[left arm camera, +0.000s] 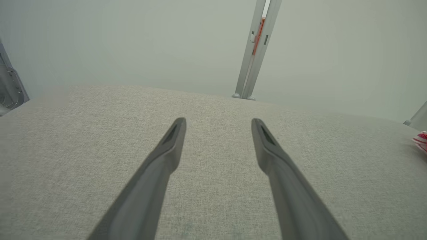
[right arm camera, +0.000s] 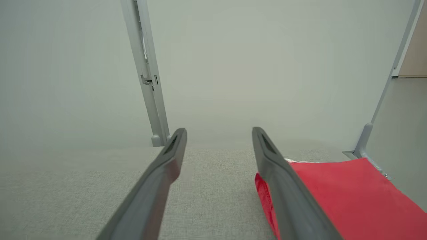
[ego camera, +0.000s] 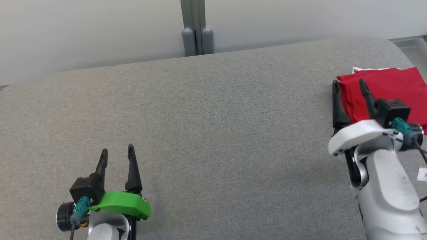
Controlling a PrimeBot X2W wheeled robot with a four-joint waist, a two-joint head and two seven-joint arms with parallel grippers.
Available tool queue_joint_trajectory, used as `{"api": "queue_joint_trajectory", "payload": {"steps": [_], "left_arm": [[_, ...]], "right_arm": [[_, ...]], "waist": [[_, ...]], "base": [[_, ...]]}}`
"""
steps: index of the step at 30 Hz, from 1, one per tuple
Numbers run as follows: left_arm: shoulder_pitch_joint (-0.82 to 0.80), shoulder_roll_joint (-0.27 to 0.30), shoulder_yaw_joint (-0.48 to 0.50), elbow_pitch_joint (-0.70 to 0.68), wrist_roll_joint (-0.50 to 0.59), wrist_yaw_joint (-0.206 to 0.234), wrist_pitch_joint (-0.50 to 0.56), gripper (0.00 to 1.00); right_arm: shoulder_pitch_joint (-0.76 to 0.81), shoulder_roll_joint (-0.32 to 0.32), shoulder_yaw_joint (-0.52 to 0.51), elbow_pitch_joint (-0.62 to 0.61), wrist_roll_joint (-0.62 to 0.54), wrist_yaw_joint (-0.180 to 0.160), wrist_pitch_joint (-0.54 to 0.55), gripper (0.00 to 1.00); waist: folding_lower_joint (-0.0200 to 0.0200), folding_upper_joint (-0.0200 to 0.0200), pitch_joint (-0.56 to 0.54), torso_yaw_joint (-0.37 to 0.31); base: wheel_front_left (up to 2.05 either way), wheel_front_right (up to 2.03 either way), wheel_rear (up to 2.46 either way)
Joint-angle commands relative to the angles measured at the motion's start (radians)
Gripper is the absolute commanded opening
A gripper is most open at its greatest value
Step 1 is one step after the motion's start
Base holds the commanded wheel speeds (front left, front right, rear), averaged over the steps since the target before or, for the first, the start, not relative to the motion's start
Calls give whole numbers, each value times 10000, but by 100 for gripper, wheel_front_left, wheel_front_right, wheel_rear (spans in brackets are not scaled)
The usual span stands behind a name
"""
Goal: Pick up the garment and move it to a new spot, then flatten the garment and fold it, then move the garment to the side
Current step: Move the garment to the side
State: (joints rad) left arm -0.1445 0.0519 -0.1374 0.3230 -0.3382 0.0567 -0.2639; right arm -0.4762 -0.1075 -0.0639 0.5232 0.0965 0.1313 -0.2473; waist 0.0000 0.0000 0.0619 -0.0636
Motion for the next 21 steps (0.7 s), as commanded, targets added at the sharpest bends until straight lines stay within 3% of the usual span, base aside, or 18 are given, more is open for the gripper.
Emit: {"api": "queue_joint_trajectory", "payload": {"steps": [1,10,21], "left_arm": [[191,19,17,56,217,111,0,100],[834,3,102,178,430,245,0,100],[1247,1,-155,-86,337,416,0,100]], "right_arm": [[460,176,32,-208,35,-11,-87,100],[2549,550,441,-1625,228,-11,-177,100],[3885,562,1278,-2402,1508,-11,-180,100]], "waist": [[0,0,-177,193],[0,0,-425,628],[0,0,-616,997]], "base": [[0,0,0],[0,0,0],[0,0,0]]}}
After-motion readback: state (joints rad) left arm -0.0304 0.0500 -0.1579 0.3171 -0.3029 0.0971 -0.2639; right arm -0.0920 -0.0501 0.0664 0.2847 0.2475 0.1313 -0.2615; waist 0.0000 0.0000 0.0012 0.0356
